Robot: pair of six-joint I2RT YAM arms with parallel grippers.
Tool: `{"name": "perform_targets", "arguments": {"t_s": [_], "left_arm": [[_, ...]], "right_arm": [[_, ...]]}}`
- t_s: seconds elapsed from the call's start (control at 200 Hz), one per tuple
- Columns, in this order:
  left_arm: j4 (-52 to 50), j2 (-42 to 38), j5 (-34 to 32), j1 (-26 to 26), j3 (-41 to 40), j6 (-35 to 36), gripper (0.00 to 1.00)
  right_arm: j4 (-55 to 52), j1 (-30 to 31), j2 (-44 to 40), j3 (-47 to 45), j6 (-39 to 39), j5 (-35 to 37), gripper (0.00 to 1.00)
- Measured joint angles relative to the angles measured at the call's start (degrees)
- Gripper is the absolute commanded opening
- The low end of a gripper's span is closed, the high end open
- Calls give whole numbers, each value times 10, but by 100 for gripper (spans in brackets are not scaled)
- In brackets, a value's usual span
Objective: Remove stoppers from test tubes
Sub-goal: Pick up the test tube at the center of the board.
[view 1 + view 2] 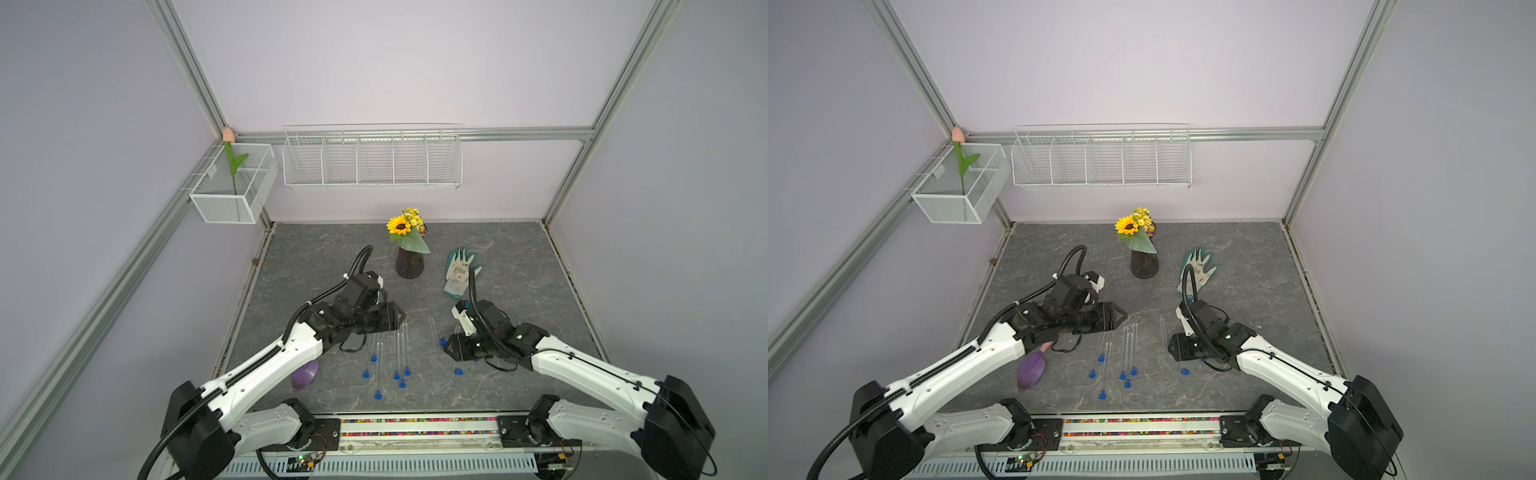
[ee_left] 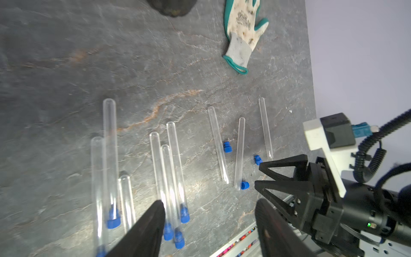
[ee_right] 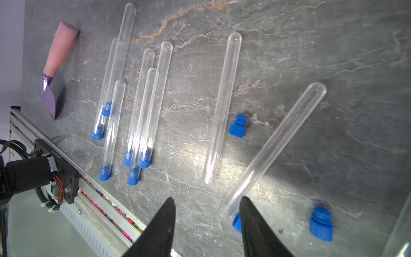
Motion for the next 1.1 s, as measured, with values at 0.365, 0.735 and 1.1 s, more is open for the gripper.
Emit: {"name": "perform_targets", "arguments": {"t_s": [0.365, 0.735, 1.1], "left_arm": [[-22, -238, -29, 142, -169, 20, 89], [-12, -169, 2, 157, -172, 39, 90], [-4, -180, 12, 157, -172, 40, 91]], "right_arm": [[21, 86, 185, 125, 1, 8, 50], [15, 138, 315, 224, -5, 31, 49], [-7, 148, 350, 241, -7, 60, 43]]}}
